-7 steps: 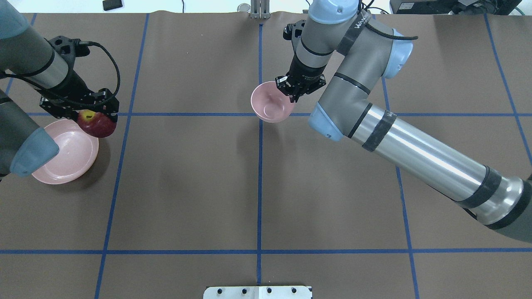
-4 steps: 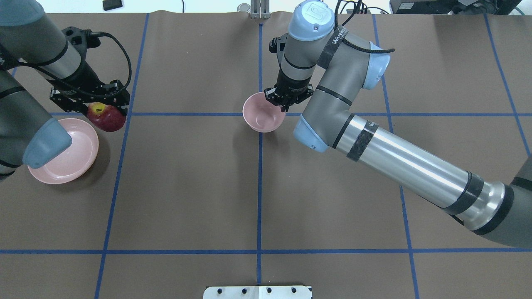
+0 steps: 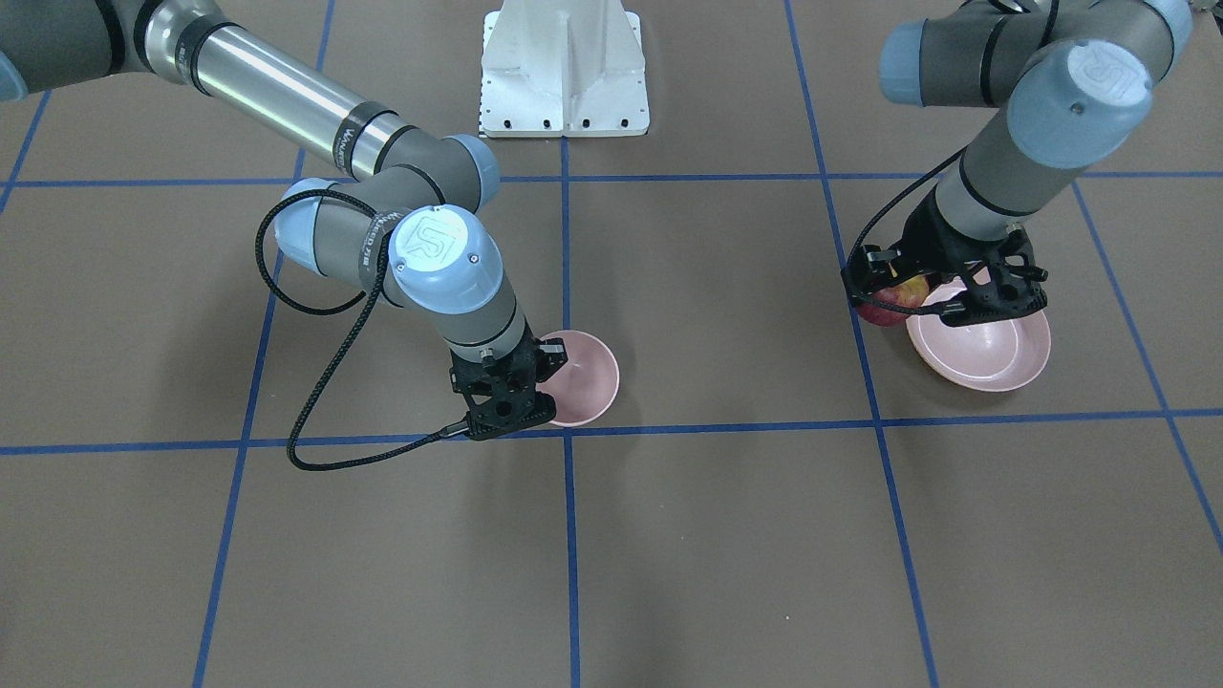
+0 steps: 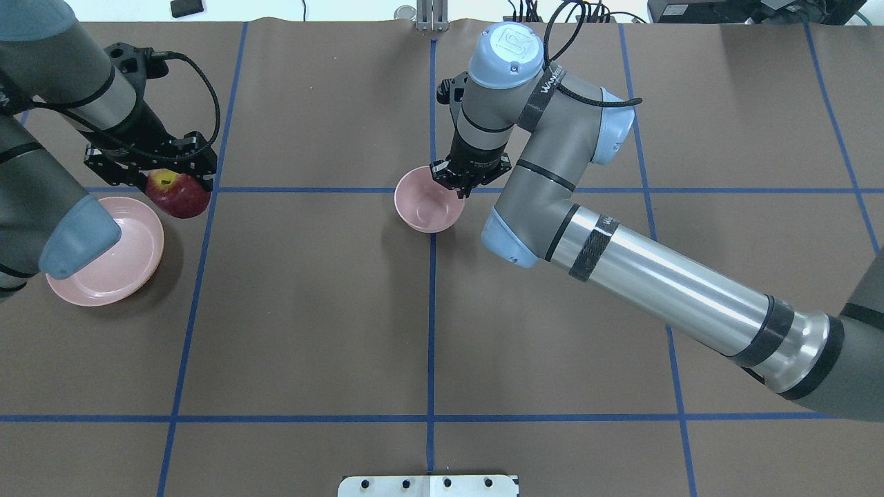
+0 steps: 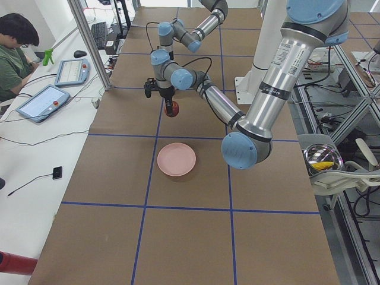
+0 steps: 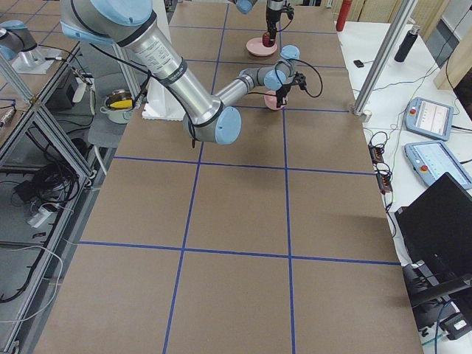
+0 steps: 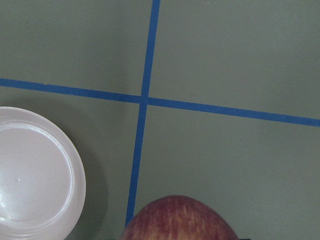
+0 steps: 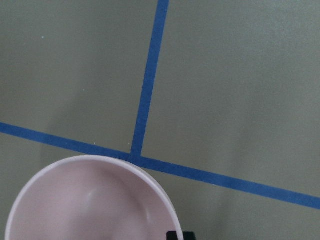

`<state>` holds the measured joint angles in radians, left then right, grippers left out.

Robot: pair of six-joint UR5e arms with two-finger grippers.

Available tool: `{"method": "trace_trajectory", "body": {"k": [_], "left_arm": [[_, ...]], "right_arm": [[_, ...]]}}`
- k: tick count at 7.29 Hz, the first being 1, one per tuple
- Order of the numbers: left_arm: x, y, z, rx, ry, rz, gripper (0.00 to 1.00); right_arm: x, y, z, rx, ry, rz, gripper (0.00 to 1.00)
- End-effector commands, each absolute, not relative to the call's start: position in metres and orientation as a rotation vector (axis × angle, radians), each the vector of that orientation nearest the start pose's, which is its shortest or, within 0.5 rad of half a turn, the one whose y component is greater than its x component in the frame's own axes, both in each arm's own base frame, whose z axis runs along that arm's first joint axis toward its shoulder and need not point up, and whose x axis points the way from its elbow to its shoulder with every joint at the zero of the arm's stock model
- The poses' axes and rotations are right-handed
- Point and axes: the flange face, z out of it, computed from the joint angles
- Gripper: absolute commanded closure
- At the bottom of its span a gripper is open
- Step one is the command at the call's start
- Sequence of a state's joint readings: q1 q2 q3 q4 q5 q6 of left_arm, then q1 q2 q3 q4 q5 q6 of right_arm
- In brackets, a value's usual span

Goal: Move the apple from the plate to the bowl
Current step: 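Lift the apple with the left gripper while the right gripper releases the bowl, then carry the apple over the pink bowl with the left gripper and lower it in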

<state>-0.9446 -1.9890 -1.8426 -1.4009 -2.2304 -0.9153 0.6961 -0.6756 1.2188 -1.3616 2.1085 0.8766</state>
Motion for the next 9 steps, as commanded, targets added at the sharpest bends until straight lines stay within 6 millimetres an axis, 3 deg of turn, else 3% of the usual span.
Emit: {"method": "trace_trajectory", "body": {"k": [1, 3, 5, 6, 7, 8, 9], "left_arm": [[0.299, -0.532, 0.306, -0.089, 0.823, -0.121, 1.0], [0.345, -0.532, 0.252, -0.124, 0.863, -0.176, 1.0], [0.399, -0.531, 0.194, -0.16, 0.902, -0.202, 1.0], [0.418, -0.538, 0.162, -0.169, 0.919, -0.217, 1.0], [0.455, -0.54, 0.138, -0.173, 0.905, -0.214, 1.0], [0.491, -0.543, 0.119, -0.138, 0.901, -0.254, 1.0], [0.52, -0.553, 0.114, -0.136, 0.921, -0.261, 1.0]], "right_arm": [[-0.557, -0.578, 0.215, 0.061, -0.904, -0.138, 0.01], [-0.52, -0.603, 0.211, 0.026, -0.929, -0.087, 0.01], [-0.458, -0.627, 0.225, -0.039, -0.89, -0.013, 0.0], [-0.435, -0.628, 0.246, -0.041, -0.876, 0.007, 0.0], [-0.409, -0.618, 0.271, -0.053, -0.857, 0.032, 0.0], [-0.386, -0.614, 0.287, -0.054, -0.835, 0.022, 0.0], [-0.377, -0.609, 0.3, -0.052, -0.809, 0.004, 0.0]]}}
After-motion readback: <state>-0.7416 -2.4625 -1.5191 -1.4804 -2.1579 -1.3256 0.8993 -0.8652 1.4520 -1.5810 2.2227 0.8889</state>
